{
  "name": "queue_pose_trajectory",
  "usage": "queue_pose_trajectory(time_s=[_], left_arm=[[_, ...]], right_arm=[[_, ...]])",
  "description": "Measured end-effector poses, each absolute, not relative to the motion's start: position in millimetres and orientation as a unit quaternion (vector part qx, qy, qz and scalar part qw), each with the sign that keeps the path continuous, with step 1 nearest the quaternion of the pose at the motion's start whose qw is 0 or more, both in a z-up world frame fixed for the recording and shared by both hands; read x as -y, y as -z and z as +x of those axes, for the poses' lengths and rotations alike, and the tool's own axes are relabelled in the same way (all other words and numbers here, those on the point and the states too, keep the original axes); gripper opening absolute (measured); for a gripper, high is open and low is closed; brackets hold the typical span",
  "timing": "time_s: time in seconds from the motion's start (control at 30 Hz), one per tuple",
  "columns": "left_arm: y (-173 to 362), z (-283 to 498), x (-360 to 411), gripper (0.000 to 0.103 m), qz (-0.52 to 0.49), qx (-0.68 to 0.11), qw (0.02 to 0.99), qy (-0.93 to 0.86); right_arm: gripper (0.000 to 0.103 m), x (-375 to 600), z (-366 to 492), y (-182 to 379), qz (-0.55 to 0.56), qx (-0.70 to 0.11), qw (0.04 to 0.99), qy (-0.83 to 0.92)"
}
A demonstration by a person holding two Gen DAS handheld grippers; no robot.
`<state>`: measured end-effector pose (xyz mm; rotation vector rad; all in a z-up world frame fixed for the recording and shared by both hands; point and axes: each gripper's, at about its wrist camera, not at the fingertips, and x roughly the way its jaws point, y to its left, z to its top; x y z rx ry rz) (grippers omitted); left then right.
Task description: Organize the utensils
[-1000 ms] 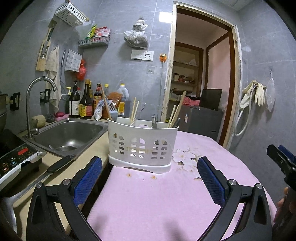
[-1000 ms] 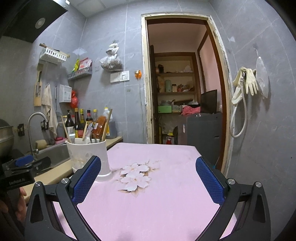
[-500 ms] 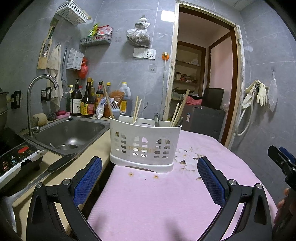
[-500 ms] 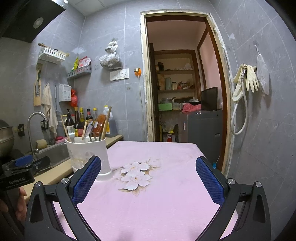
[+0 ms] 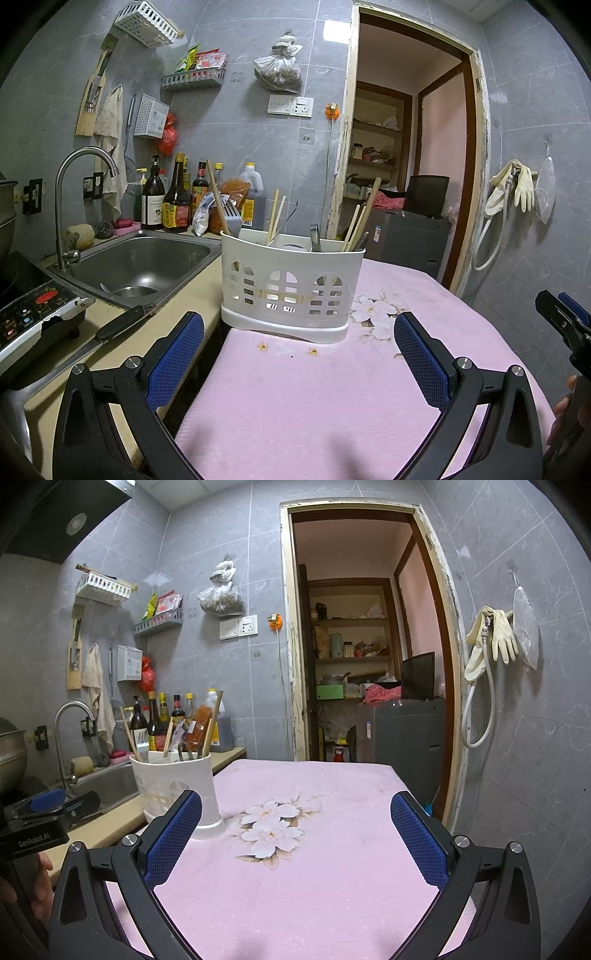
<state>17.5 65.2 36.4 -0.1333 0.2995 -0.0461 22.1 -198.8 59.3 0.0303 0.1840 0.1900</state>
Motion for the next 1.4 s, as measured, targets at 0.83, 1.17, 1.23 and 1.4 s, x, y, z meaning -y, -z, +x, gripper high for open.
queue_pose_trajectory(time_s=[0.83,1.17,1.23,1.4], left_arm=[[-33.4,19.5,-68.1,0.101,-0.071,-0.156,0.985,0.028],[-32.4,22.4,-70.7,0.101,-0.071,-0.160,0.984,0.026],[-32.6,22.7,-71.1,0.101,-0.071,-0.161,0.984,0.026],[-31.0,22.5,-69.0,0.101,-0.065,-0.164,0.984,0.028]], right_arm=[[0.103,200.6,23.7,-52.4,0.018,-0.093,0.991,-0.093],[0.103,200.6,22.7,-52.7,0.019,-0.094,0.991,-0.093],[0.103,200.6,22.9,-53.3,0.019,-0.093,0.991,-0.093],[0.103,200.5,21.3,-52.7,0.018,-0.093,0.991,-0.093]])
